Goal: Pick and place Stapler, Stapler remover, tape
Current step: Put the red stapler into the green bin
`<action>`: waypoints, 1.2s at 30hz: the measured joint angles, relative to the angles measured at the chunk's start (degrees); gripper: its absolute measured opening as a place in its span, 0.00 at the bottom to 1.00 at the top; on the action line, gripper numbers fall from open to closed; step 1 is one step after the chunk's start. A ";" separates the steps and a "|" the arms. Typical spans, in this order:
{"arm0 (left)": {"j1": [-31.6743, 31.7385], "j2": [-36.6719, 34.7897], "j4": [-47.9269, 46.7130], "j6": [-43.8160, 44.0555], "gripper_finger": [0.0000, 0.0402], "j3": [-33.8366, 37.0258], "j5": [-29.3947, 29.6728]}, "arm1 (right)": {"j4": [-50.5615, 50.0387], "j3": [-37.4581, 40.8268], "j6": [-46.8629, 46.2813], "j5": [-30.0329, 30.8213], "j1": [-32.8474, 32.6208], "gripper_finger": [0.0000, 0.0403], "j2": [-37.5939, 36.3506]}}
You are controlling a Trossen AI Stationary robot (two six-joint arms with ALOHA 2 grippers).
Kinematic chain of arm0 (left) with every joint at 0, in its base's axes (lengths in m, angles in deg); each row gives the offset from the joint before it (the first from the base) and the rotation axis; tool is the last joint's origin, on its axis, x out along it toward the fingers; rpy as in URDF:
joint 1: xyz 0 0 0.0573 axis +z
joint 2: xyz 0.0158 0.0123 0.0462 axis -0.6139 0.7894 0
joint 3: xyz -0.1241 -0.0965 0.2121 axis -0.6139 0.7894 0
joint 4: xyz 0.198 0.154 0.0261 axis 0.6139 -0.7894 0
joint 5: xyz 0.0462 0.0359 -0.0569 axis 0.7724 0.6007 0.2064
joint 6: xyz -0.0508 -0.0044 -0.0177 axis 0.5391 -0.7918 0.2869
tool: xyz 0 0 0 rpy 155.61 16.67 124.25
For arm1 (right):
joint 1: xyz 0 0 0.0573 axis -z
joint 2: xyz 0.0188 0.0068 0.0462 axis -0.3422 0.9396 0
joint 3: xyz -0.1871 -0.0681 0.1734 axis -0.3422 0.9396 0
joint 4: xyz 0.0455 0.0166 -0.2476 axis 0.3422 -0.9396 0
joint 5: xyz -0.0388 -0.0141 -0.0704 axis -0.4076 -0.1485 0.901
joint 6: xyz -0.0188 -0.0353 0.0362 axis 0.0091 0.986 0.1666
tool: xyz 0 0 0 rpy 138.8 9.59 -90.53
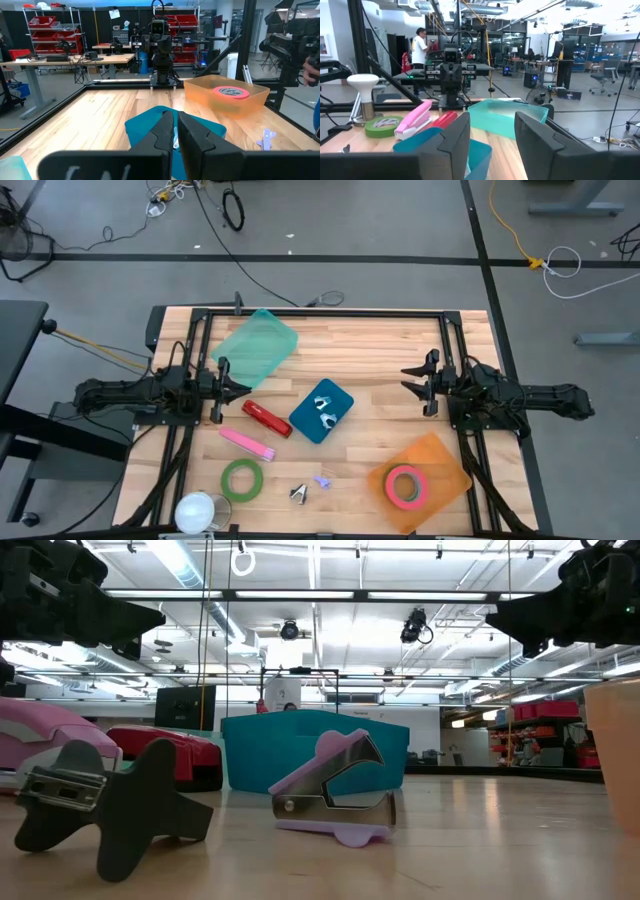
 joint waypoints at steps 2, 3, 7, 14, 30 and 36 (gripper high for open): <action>0.00 0.00 0.02 0.00 0.07 0.02 -0.02 | 0.00 0.00 -0.01 0.09 0.00 0.39 0.00; 0.00 0.00 0.00 0.00 0.07 0.02 -0.02 | 0.00 0.00 -0.01 0.09 0.00 0.39 0.00; 0.01 0.00 0.02 -0.01 0.07 0.02 0.00 | 0.00 0.00 -0.01 0.11 0.00 0.39 0.00; 0.02 0.02 0.01 -0.04 0.07 0.00 0.00 | 0.00 0.00 -0.01 0.11 0.00 0.39 0.02; 0.24 0.01 1.07 -16.55 0.07 -0.01 16.06 | 0.00 0.00 0.01 0.11 0.00 0.39 0.02; 0.24 0.00 6.84 1.19 0.07 -0.01 7.99 | 0.00 0.00 0.02 0.11 0.00 0.39 0.04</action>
